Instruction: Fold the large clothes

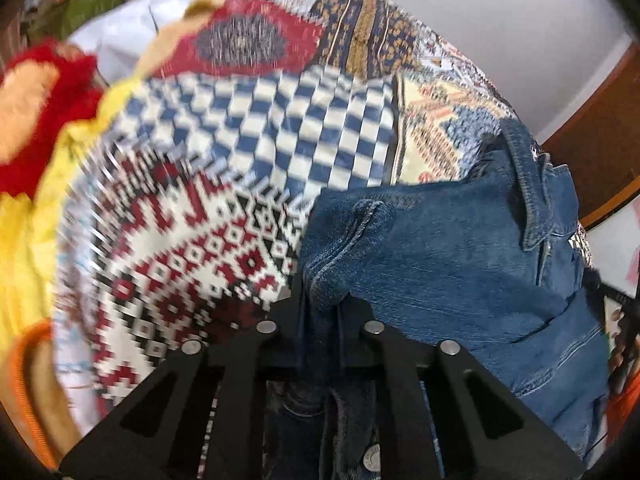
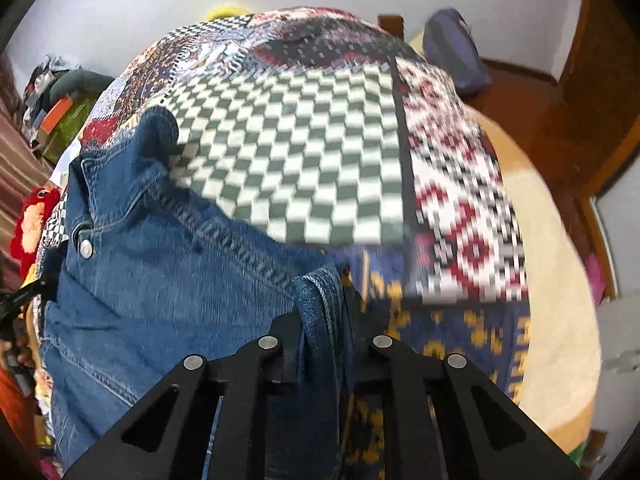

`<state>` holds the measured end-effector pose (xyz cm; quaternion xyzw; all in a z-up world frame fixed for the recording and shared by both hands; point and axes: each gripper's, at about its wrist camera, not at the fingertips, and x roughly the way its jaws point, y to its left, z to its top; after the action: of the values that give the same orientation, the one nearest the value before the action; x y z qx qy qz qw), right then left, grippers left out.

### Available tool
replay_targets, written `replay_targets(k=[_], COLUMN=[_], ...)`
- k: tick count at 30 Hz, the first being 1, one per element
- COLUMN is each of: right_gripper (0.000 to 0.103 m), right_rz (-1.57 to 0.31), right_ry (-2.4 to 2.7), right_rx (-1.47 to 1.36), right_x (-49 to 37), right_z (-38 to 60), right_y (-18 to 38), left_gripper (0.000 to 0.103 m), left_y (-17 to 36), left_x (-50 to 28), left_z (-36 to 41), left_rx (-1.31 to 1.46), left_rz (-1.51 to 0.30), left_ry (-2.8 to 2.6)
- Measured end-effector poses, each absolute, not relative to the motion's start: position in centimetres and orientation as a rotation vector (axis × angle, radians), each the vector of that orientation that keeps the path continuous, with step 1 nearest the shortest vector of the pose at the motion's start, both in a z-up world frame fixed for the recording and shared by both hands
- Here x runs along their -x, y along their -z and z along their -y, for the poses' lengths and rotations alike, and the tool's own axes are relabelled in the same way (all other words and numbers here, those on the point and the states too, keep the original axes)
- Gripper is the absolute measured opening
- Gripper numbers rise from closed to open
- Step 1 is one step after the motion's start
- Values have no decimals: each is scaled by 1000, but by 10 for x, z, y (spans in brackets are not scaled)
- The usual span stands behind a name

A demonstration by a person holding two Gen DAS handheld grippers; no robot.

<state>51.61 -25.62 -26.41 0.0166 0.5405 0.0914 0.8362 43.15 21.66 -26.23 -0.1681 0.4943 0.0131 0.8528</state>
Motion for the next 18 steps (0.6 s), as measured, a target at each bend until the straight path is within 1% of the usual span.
replay_targets(k=[6, 10, 15, 18], right_gripper=[10, 10, 10, 11], right_rz=[-1066, -997, -1014, -1047], right_ry=[-211, -208, -181, -160], right_rx=[31, 54, 99, 162], right_x=[-549, -577, -599, -602], right_z=[231, 211, 196, 195], right_y=[241, 224, 246, 271], left_gripper=[8, 8, 9, 14], left_y=[218, 207, 228, 249], left_x=[-434, -442, -465, -471], left_z=[-223, -237, -247, -245], left_rx=[265, 231, 241, 221], left_rz=[-938, -918, -975, -1019], left_ry=[-96, -131, -150, -165])
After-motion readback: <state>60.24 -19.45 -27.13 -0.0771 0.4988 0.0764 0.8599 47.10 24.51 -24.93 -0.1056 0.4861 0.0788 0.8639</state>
